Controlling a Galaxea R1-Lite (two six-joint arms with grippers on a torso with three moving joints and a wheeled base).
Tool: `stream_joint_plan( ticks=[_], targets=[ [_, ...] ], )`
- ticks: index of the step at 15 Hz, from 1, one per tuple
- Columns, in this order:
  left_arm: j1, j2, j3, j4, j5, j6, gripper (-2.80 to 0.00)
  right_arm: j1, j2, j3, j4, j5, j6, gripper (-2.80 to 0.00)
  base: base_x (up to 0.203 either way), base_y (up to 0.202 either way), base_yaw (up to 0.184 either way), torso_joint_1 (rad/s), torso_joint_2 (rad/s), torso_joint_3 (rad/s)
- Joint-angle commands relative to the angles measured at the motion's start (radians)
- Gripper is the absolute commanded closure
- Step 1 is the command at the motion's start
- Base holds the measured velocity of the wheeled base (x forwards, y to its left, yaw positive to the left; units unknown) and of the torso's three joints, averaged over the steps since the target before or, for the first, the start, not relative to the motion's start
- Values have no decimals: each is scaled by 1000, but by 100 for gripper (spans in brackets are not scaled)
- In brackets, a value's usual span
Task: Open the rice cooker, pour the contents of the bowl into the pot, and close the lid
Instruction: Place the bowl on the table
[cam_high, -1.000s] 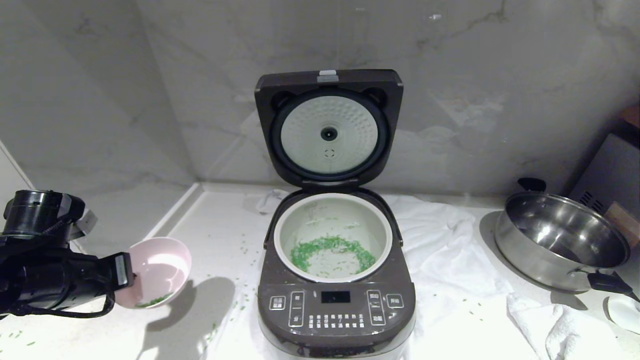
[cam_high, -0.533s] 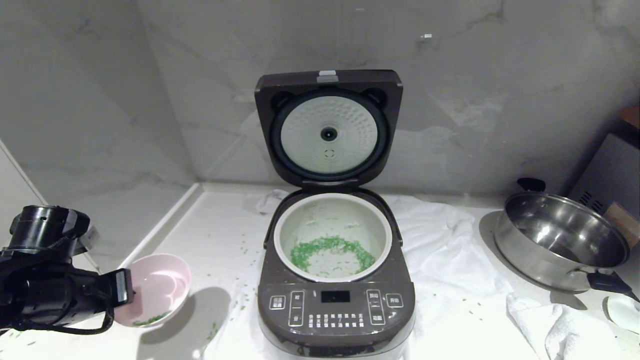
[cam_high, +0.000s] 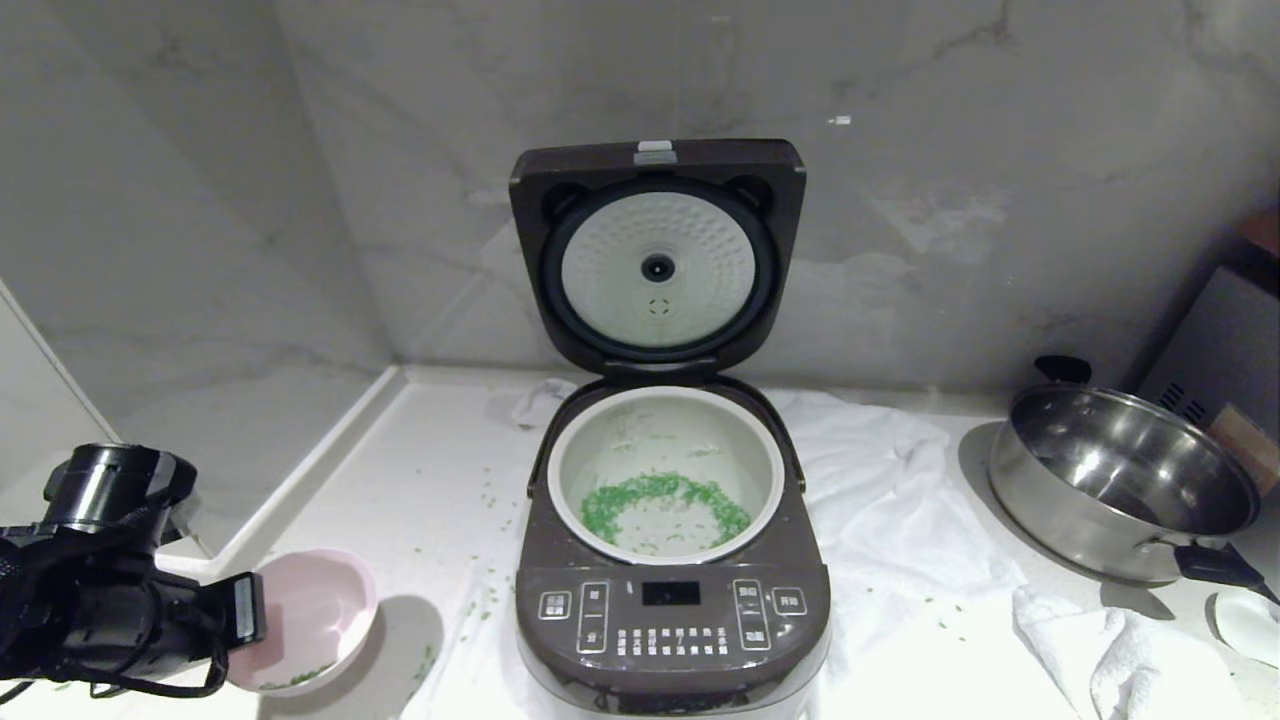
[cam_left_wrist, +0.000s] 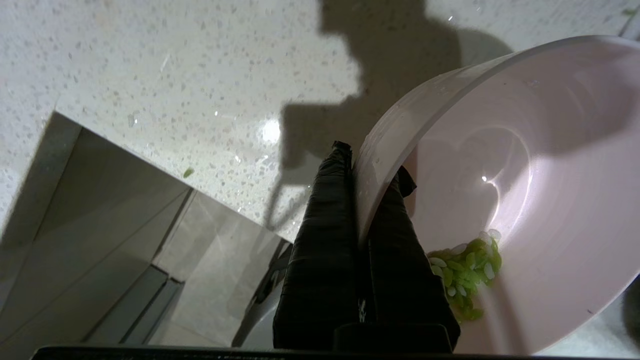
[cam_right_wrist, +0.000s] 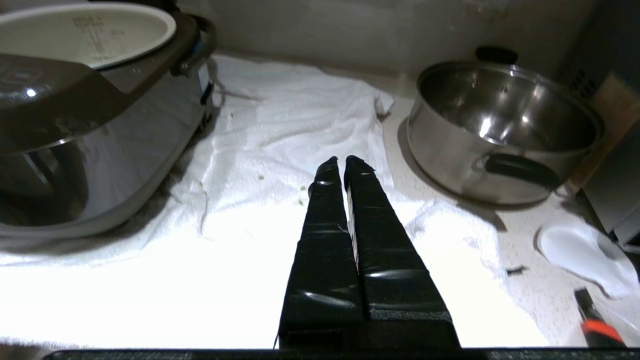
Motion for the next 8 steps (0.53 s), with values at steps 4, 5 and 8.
stream_joint_plan(
  ticks=[4, 5, 8],
  targets=[
    [36, 55, 72, 6, 1, 1, 0, 1, -2, 19, -3, -2, 13, 0, 0, 0, 0, 0, 0, 0],
    [48, 80, 85, 8, 4, 6, 0, 1, -2, 20, -3, -2, 11, 0, 0, 0, 0, 0, 0, 0],
    [136, 201, 91, 1, 74, 13, 0, 0, -2, 18, -3, -2, 11, 0, 0, 0, 0, 0, 0, 0]
  ],
)
